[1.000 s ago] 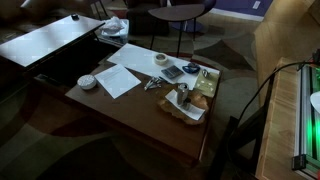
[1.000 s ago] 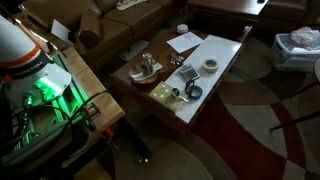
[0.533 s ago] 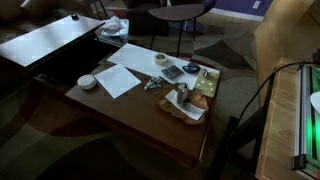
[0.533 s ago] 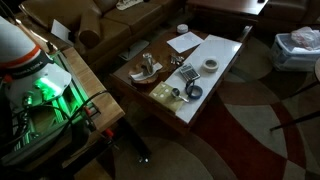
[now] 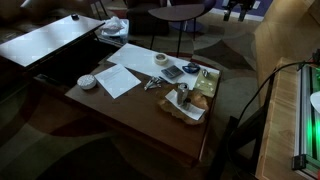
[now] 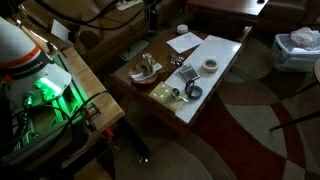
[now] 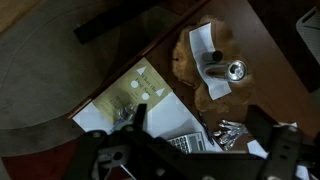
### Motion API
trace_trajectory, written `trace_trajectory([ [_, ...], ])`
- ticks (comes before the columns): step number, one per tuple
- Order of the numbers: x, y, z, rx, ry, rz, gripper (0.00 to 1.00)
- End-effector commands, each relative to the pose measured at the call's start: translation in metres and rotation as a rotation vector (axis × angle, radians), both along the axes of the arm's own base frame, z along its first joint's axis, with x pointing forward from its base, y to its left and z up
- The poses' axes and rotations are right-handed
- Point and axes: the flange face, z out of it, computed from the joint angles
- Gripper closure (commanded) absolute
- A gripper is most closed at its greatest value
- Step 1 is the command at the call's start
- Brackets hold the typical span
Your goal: Pick up the scoop, then place it on the brown object
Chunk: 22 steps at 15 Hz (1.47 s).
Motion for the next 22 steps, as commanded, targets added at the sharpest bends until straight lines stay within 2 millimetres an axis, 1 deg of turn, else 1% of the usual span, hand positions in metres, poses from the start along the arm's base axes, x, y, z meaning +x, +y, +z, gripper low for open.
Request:
trace_trajectory([
  [1, 0.001, 0.001, 0.006, -0.002, -0.011, 0.002, 0.0],
  [2, 0.002, 0.001, 0.01, -0.003, -0.018, 0.002, 0.0],
  [3, 0.009, -0.005, 0.005, -0.018, -0.045, -0.042, 0.0],
  [4, 0.018, -0.023, -0.011, -0.119, -0.083, -0.082, 0.0],
  [5, 0.022, -0.036, -0.023, -0.151, -0.116, -0.099, 0.0],
  [6, 0.022, -0.053, -0.046, -0.172, -0.129, -0.137, 0.0],
  [7, 0.019, -0.062, -0.062, -0.177, -0.128, -0.167, 0.0],
  [9, 0.012, -0.078, -0.102, -0.135, -0.089, -0.221, 0.0],
  [11, 0.008, -0.094, -0.144, -0.01, -0.079, -0.304, 0.0],
  [13, 0.011, -0.108, -0.183, 0.106, -0.09, -0.356, 0.0],
  [14, 0.0, -0.091, -0.147, 0.004, -0.077, -0.315, 0.0],
  [15, -0.001, -0.098, -0.161, 0.018, -0.07, -0.319, 0.0],
  [16, -0.002, -0.1, -0.165, 0.014, -0.065, -0.32, 0.0],
  [20, 0.005, -0.094, -0.15, 0.009, -0.087, -0.31, 0.0],
  [21, 0.008, -0.098, -0.157, 0.0, -0.081, -0.338, 0.0],
  [22, 0.016, -0.105, -0.176, -0.028, -0.099, -0.377, 0.0],
])
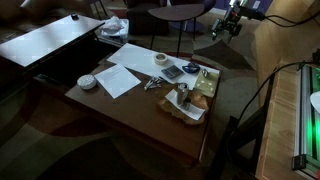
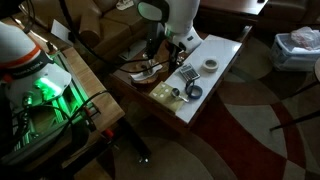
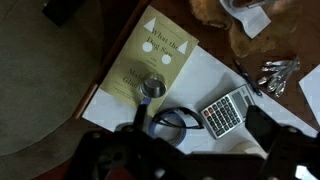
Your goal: Pick up the scoop, then place it on the brown object
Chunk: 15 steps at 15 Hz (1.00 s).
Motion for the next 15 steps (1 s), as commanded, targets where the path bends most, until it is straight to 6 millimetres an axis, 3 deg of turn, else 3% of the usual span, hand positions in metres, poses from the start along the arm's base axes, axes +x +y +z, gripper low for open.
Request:
trace_trajectory([
  [1, 0.013, -0.014, -0.036, -0.062, -0.004, -0.09, 0.0],
  [6, 0.024, -0.022, -0.11, -0.105, 0.066, -0.123, 0.0],
  [9, 0.026, -0.012, -0.149, 0.014, 0.146, -0.053, 0.0],
  [10, 0.027, -0.011, -0.148, 0.058, 0.158, -0.033, 0.0],
  [11, 0.02, -0.008, -0.138, -0.006, 0.138, -0.053, 0.0],
  [15, 0.026, -0.008, -0.148, 0.034, 0.153, -0.034, 0.0],
])
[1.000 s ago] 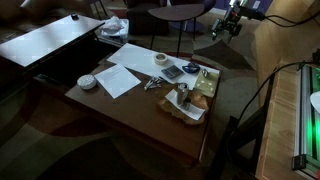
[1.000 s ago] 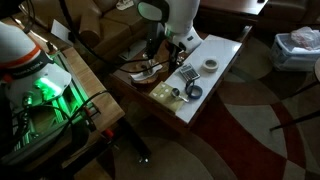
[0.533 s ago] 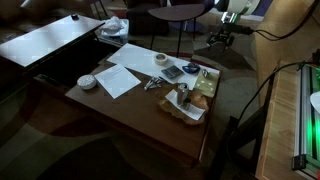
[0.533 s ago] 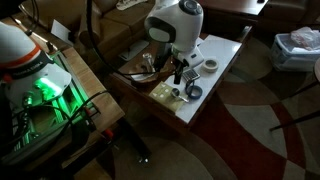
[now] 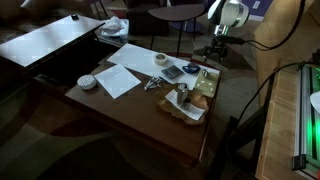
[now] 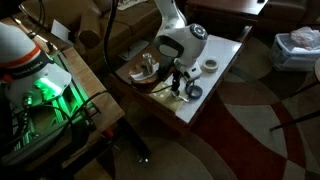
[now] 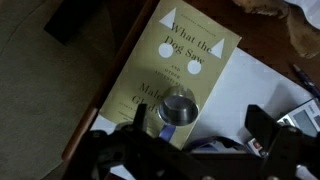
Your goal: Pick up the scoop, then place it on the brown object
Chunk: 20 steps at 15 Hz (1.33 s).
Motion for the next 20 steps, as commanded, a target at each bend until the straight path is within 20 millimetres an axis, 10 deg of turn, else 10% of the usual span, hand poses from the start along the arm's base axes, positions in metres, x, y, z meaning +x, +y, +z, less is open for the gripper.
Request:
trace_trajectory([
  [1, 0.007, -0.001, -0.013, 0.017, -0.008, 0.006, 0.0],
  [10, 0.041, 0.0, -0.062, 0.006, -0.037, 0.05, 0.0],
  [20, 0.046, 0.007, -0.092, 0.049, -0.005, 0.121, 0.29],
])
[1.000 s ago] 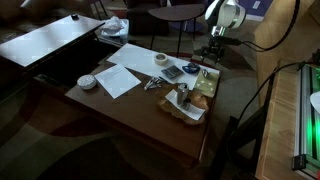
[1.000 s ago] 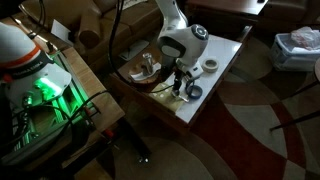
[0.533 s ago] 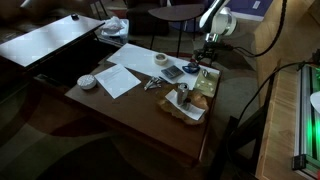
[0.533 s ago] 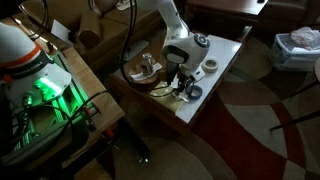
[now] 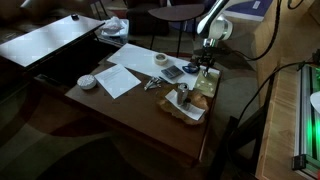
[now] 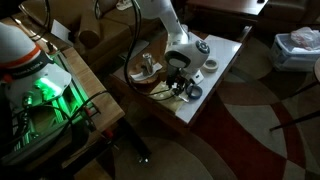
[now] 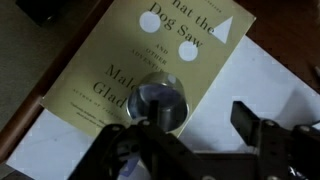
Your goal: Pick up the scoop, then place it on the brown object
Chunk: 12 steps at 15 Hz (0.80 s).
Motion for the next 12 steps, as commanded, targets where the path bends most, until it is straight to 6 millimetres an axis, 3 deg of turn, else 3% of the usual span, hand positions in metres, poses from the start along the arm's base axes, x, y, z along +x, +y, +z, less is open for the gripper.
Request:
trace_trajectory([
  [1, 0.006, -0.003, -0.011, 0.011, -0.002, 0.023, 0.37],
  [2, 0.006, -0.003, -0.012, 0.01, -0.001, 0.025, 0.54],
  [4, 0.007, -0.003, -0.013, 0.008, 0.002, 0.029, 0.6],
  [9, 0.008, -0.003, -0.011, -0.004, 0.007, 0.023, 0.99],
  [12, 0.007, -0.001, -0.002, 0.003, 0.013, 0.02, 1.0],
])
